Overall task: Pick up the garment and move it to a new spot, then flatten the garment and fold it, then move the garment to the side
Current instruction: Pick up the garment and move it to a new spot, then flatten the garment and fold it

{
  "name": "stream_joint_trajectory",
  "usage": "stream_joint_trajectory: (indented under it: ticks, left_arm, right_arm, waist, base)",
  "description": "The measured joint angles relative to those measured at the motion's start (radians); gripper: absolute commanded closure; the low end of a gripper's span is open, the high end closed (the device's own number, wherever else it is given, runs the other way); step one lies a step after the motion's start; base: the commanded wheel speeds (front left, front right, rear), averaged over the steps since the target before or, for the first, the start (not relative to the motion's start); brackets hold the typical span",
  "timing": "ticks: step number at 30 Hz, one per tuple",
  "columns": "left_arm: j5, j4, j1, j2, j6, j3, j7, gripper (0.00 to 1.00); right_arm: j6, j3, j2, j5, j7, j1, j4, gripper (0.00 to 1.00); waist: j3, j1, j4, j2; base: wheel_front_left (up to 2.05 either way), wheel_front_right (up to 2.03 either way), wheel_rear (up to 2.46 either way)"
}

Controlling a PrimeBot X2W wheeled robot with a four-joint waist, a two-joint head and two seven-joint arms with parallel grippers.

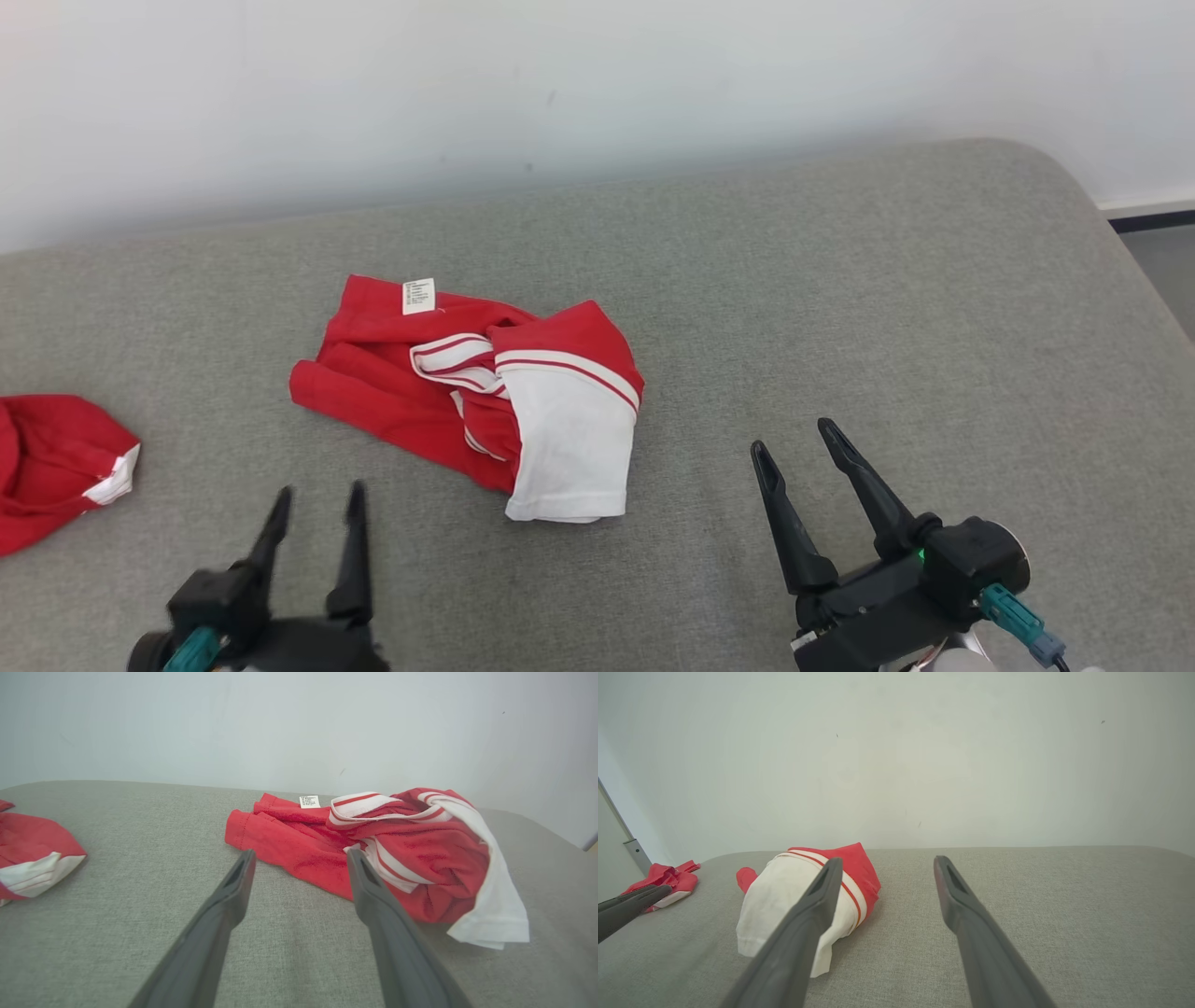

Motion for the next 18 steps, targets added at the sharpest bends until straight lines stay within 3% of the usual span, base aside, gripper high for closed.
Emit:
stream_joint_trajectory:
  ticks: [4, 11, 18]
  left_arm:
    - [0.084, -0.064, 0.072, -0.020, 0.026, 0.084, 0.000, 0.00]
    - [0.171, -0.116, 0.188, -0.052, 0.033, 0.222, 0.000, 0.00]
    - [0.245, -0.204, 0.291, -0.081, 0.035, 0.270, 0.000, 0.00]
  right_arm:
    - [0.000, -0.013, 0.001, -0.005, 0.000, 0.014, 0.012, 0.00]
    - [0.000, -0.046, 0.007, -0.024, 0.000, 0.039, 0.039, 0.00]
    - [0.000, -0.064, 0.011, -0.033, 0.000, 0.062, 0.055, 0.00]
  waist:
    - [-0.007, 0.0000, 0.015, 0.0001]
    - [-0.028, 0.0001, 0.026, 0.0000]
    - [-0.044, 0.0001, 0.028, 0.0001]
  base:
    - [0.00, 0.00, 0.00]
    - [0.00, 0.00, 0.00]
    - [0.00, 0.00, 0.00]
